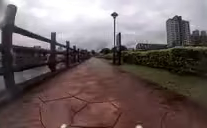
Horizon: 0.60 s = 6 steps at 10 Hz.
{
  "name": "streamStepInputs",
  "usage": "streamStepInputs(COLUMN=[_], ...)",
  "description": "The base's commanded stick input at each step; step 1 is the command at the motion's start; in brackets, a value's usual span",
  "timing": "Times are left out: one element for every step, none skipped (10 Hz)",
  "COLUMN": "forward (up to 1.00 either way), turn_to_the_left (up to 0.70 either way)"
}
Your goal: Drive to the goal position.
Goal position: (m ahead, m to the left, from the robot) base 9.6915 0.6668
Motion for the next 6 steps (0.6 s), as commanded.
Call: streamStepInputs(forward=[0.85, 0.85, 0.85, 0.85, 0.85, 0.85], turn_to_the_left=[0.01, 0.01, 0.01, 0.01, 0.01, 0.01])
